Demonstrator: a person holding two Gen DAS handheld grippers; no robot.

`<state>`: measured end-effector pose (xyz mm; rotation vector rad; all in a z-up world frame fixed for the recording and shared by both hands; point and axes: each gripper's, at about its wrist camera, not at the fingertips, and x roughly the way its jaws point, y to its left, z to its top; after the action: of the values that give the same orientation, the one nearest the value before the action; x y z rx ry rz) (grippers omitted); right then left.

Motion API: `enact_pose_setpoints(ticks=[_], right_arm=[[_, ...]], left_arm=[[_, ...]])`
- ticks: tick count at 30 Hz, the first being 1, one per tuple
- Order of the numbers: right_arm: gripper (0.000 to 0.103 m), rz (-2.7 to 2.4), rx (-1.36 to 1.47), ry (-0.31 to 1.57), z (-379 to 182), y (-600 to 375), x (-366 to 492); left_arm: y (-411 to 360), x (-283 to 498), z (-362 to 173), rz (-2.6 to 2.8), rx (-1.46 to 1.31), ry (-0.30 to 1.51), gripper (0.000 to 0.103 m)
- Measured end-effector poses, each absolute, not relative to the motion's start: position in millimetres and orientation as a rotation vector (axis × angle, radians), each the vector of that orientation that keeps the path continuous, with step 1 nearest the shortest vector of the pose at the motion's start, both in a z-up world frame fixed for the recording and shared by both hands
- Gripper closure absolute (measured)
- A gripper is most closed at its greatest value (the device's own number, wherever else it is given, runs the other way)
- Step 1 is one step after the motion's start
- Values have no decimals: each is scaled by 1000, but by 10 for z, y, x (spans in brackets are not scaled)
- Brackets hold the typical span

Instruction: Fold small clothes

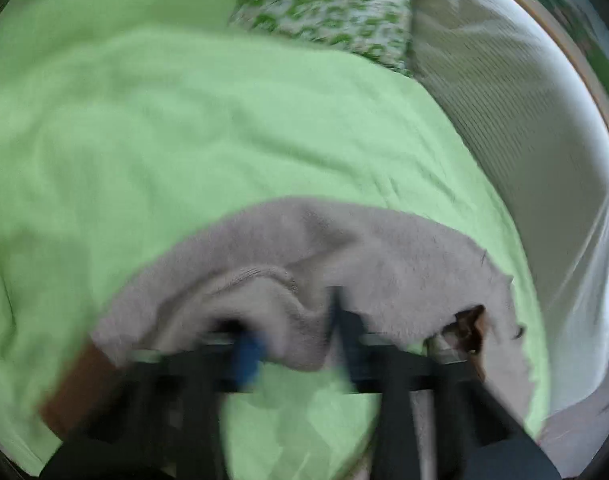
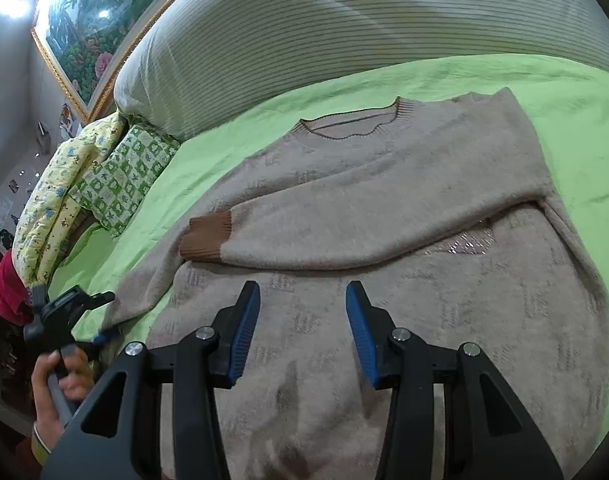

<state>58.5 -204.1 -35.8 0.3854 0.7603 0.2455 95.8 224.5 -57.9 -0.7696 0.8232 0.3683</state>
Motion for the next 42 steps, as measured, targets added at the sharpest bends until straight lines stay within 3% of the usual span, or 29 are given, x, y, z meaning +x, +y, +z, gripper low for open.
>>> enact_pose_setpoints(ticks=[5, 9, 10, 12, 14, 17, 23, 26, 32, 42], right_arm=[[57, 211, 370, 726, -267, -2215, 462], [57, 149, 406, 687, -169, -2527, 347], [57, 129, 423, 680, -163, -2619, 328], [57, 77, 448, 677, -159, -2796, 301], [57, 10, 474, 680, -169, -3004, 270], [57, -62, 507, 678, -181, -3256, 220], [57, -73, 495, 697, -241, -3398, 317], [57, -20, 494, 709, -288, -3284, 497], [57, 27, 491, 745, -421, -3122, 931], [57, -2, 228, 901, -678, -2870, 1909]], left_arm=[[1849, 1179, 60, 256, -569, 669, 92], [712, 1548, 718, -47, -297, 579, 94], [317, 1655, 795, -135, -212, 583, 89], [-358, 1786, 772, -295, -84, 607, 48], [-922, 1815, 593, -392, 50, 634, 37], [-1393, 1766, 200, -461, 194, 724, 37], [-840, 1529, -64, -388, 197, 783, 36], [-302, 1506, -146, -261, 223, 791, 30], [445, 1753, -526, -73, 224, 913, 29], [749, 2418, -678, 88, -33, 973, 27]])
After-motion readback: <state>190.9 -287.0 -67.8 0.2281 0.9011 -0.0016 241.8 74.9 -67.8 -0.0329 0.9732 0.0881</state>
